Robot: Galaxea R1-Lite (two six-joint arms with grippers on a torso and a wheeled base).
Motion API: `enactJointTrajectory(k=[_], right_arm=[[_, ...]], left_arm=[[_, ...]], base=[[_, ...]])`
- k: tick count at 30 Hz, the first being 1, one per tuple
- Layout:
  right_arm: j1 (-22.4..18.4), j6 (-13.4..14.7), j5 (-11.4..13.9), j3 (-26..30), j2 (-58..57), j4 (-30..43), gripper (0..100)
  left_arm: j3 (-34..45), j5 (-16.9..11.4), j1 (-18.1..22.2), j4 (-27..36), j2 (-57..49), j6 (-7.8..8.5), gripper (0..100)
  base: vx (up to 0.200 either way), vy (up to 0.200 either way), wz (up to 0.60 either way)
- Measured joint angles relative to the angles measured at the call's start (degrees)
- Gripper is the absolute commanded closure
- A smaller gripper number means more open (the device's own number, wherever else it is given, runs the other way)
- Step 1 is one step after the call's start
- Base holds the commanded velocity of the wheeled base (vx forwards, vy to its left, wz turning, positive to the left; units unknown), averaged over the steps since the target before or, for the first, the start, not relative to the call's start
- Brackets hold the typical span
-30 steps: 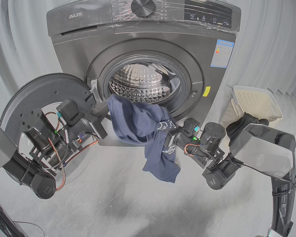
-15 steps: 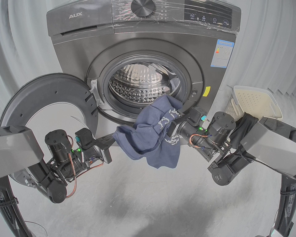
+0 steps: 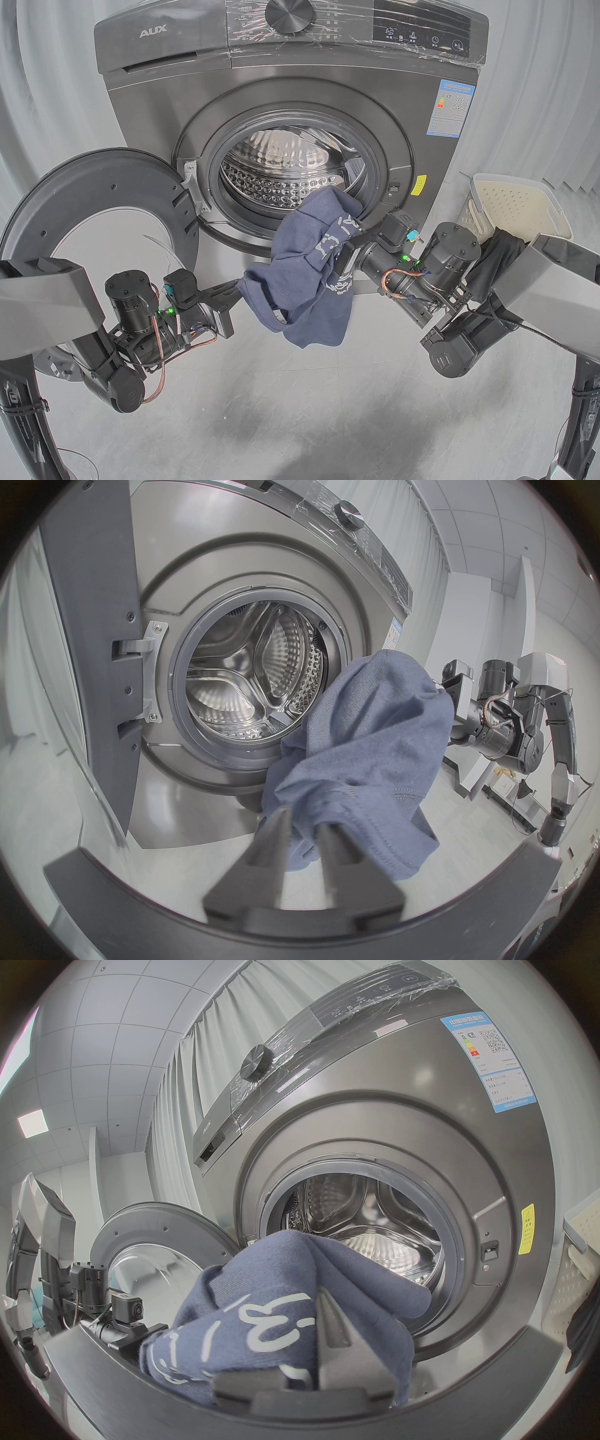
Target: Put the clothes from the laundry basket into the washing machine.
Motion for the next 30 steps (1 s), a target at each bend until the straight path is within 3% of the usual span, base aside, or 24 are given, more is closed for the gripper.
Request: enactJointTrajectory(k=[5, 14, 18, 26, 30], right_arm=[[-0.33, 0.05, 0.04, -0.01, 0.09, -0.35, 100], [-0.96, 0.24, 0.04, -0.44, 0.12, -0.50, 100], [-0.88, 0.27, 0.00, -0.61, 0.12, -0.26, 100], [-0.88, 0.24, -0.10, -1.08, 0.17, -0.01, 100], [-0.99, 0.22, -0.10, -1.61, 0.22, 0.33, 100]], left_arm=[[0.71, -0.02, -0.17, 0.02, 0.02, -0.32, 0], [5.78, -0.35, -2.01, 0.05, -0.06, 0.91, 0], [6.52, -1.54, -3.23, 0.07, -1.46, 1.54, 0], [9.81, -6.05, -3.80, -0.01, -10.17, 1.13, 0], [15.10, -6.70, -3.80, 0.00, -12.91, 2.36, 0]], base=[[0.000, 0.000, 0.00], [0.000, 0.000, 0.00], [0.000, 0.000, 0.00], [0.000, 0.000, 0.00], [0.000, 0.000, 0.00]])
